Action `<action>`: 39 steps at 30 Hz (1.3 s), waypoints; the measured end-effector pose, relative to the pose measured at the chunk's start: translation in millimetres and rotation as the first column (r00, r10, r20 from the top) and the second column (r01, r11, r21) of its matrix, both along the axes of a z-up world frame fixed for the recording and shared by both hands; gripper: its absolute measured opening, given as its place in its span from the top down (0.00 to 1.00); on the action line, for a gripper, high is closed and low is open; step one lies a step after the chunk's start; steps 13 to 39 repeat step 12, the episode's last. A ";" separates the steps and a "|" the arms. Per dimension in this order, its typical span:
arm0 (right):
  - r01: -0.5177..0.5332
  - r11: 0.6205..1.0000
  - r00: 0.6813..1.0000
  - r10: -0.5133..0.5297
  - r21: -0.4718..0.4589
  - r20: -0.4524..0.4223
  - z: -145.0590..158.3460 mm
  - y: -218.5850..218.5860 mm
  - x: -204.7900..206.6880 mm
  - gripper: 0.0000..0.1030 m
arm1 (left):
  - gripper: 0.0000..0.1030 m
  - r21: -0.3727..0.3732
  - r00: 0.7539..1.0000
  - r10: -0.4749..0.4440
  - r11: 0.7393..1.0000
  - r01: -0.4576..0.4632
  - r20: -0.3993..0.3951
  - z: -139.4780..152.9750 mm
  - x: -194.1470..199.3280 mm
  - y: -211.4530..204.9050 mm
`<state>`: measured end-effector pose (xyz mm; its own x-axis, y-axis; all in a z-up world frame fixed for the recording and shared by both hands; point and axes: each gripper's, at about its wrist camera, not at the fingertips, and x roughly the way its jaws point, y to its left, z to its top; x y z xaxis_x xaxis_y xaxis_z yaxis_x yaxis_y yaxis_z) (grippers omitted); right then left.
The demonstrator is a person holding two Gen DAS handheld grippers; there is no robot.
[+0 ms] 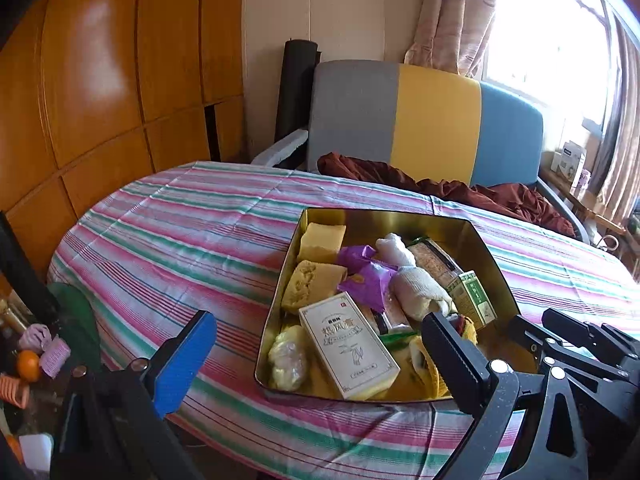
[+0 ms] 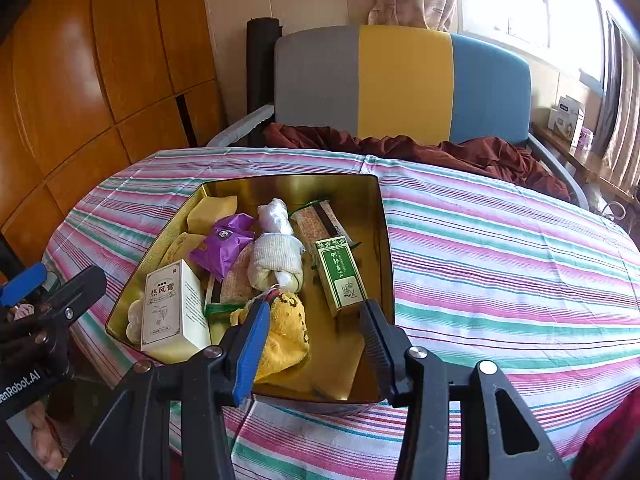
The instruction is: Organize objects
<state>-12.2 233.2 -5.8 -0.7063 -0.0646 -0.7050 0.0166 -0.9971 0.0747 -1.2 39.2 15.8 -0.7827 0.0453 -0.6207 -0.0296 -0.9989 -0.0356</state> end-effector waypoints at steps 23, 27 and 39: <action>-0.004 0.999 1.000 0.004 0.036 0.011 -4.5 -9.3 -1.1 0.54 | 0.00 0.022 1.000 -0.013 1.000 0.013 0.002 -7.6 3.2 -1.6; -0.004 0.999 1.000 0.004 0.036 0.011 -4.5 -9.3 -1.1 0.54 | 0.00 0.022 1.000 -0.013 1.000 0.013 0.002 -7.6 3.2 -1.6; -0.004 0.999 1.000 0.004 0.036 0.011 -4.5 -9.3 -1.1 0.54 | 0.00 0.022 1.000 -0.013 1.000 0.013 0.002 -7.6 3.2 -1.6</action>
